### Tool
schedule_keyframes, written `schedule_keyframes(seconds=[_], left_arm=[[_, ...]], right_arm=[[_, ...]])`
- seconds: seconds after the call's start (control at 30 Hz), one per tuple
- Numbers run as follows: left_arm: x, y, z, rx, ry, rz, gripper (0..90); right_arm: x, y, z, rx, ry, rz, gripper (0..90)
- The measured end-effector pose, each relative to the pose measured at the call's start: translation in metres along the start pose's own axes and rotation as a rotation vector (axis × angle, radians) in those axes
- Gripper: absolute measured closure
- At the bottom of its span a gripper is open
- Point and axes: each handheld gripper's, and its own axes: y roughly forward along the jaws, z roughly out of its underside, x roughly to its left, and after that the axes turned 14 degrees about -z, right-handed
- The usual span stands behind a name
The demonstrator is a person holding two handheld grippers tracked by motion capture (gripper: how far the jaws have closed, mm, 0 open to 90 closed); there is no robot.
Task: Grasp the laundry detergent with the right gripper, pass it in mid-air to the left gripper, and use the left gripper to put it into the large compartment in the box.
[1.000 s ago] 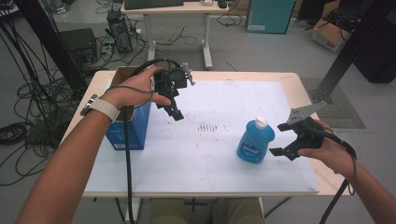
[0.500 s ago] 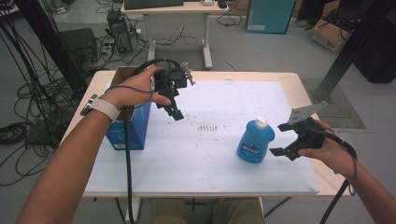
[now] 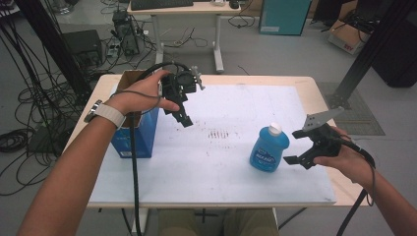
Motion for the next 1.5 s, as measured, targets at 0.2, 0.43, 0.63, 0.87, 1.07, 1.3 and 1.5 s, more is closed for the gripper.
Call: schedule_keyframes(seconds=[0.2,0.43,0.63,0.87,1.07,1.3,1.5], left_arm=[[-0.0002,0.0001,-0.0002,0.0,0.0,0.001,7.9],[0.0004,-0.0003,-0.001,0.009,0.017,0.0,7.9],[-0.0004,0.0002,-0.0009,0.003,0.002,0.005,7.9],[-0.0005,-0.0001,-0.0007,0.003,0.004,0.002,8.0],[-0.0007,0.0003,-0.0008,0.002,0.002,0.004,8.0],[-0.0005,-0.0002,-0.0008,0.004,0.004,0.004,8.0],[-0.0007,0.0,-0.0007,0.003,0.002,0.002,8.0]], right_arm=[[0.0,0.0004,0.0003,-0.003,0.001,-0.001,4.9],[-0.0003,0.0005,0.0015,-0.005,-0.003,0.0,5.0],[-0.0003,0.0008,0.0021,-0.007,-0.006,-0.001,5.1],[-0.0004,0.0009,0.0023,-0.008,-0.005,-0.001,5.3],[-0.0002,0.0013,0.0024,-0.007,-0.005,-0.002,5.4],[-0.0002,0.0016,0.0023,-0.006,-0.007,-0.007,5.5],[0.0006,0.0017,0.0022,-0.006,-0.002,-0.006,5.5]])
